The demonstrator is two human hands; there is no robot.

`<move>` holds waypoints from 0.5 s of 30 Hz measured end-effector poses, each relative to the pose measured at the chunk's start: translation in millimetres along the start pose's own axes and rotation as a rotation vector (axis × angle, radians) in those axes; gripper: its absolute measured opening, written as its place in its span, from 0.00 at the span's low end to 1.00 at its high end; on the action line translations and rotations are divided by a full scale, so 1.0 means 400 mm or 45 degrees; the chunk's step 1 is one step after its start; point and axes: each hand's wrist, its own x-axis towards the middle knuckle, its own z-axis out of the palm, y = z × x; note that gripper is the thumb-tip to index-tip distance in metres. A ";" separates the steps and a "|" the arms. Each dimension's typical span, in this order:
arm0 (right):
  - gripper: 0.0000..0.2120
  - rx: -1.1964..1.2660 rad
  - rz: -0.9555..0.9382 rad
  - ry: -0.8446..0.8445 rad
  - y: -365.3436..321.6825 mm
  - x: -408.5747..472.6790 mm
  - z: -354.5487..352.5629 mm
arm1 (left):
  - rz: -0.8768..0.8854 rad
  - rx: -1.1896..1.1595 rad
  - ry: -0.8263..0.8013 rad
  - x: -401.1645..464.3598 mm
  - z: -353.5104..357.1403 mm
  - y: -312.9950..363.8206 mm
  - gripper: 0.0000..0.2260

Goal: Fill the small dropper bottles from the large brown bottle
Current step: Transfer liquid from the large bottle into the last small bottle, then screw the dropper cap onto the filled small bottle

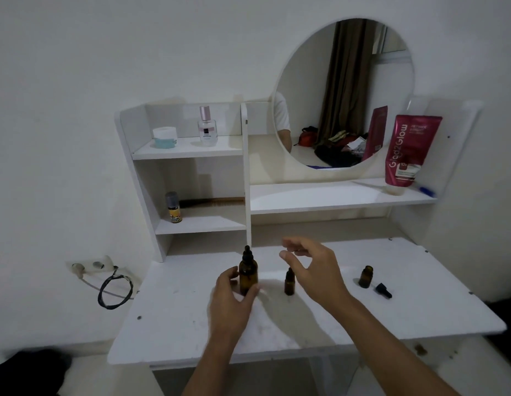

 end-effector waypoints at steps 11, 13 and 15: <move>0.06 -0.132 0.435 0.407 0.266 -0.173 -0.309 | -0.015 -0.328 0.190 -0.140 0.031 0.097 0.22; 0.07 -0.183 0.527 0.408 0.316 -0.194 -0.322 | 0.026 -0.337 0.139 -0.172 0.069 0.121 0.19; 0.10 -0.266 0.594 0.317 0.357 -0.208 -0.318 | 0.048 -0.330 0.060 -0.198 0.112 0.148 0.16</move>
